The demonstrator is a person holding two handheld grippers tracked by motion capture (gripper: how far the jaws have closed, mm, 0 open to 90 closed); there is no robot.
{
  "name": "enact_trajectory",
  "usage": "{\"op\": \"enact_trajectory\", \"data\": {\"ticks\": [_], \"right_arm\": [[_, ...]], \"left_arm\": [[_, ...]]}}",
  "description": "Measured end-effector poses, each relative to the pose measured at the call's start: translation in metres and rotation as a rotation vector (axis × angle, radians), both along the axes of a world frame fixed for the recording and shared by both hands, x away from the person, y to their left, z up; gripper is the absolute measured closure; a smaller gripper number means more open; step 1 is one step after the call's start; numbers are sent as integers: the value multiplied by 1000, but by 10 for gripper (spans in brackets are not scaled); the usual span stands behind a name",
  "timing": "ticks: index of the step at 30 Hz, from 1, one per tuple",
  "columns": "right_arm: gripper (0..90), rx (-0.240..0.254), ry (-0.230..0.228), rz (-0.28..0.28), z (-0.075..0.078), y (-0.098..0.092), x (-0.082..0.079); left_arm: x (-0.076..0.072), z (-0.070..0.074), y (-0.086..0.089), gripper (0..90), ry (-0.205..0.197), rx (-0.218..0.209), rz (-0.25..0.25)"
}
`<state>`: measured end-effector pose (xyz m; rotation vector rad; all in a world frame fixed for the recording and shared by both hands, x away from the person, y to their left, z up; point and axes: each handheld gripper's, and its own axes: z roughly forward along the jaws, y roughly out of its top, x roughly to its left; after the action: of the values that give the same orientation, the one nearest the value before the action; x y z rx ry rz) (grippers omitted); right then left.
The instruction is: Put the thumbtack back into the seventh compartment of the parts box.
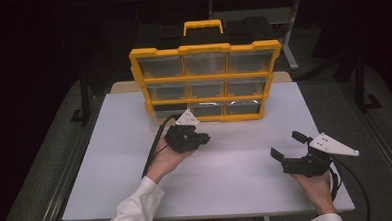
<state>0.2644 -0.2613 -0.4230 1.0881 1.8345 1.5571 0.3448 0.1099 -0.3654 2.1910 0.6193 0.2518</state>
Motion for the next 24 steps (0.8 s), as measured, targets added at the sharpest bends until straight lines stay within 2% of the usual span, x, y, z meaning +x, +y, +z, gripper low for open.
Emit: {"op": "enact_trajectory", "data": {"ticks": [7, 14, 21, 24], "right_arm": [[0, 1, 1, -2, 0, -1, 0], [0, 0, 4, -1, -1, 0, 0], [0, -2, 4, -1, -1, 0, 0], [0, -3, 2, -1, -1, 0, 1]], "left_arm": [[5, 11, 21, 840, -15, -41, 46], [11, 18, 35, 840, -32, -41, 82], [18, 25, 49, 840, -57, -70, 122], [20, 28, 54, 840, -71, -63, 137]]}}
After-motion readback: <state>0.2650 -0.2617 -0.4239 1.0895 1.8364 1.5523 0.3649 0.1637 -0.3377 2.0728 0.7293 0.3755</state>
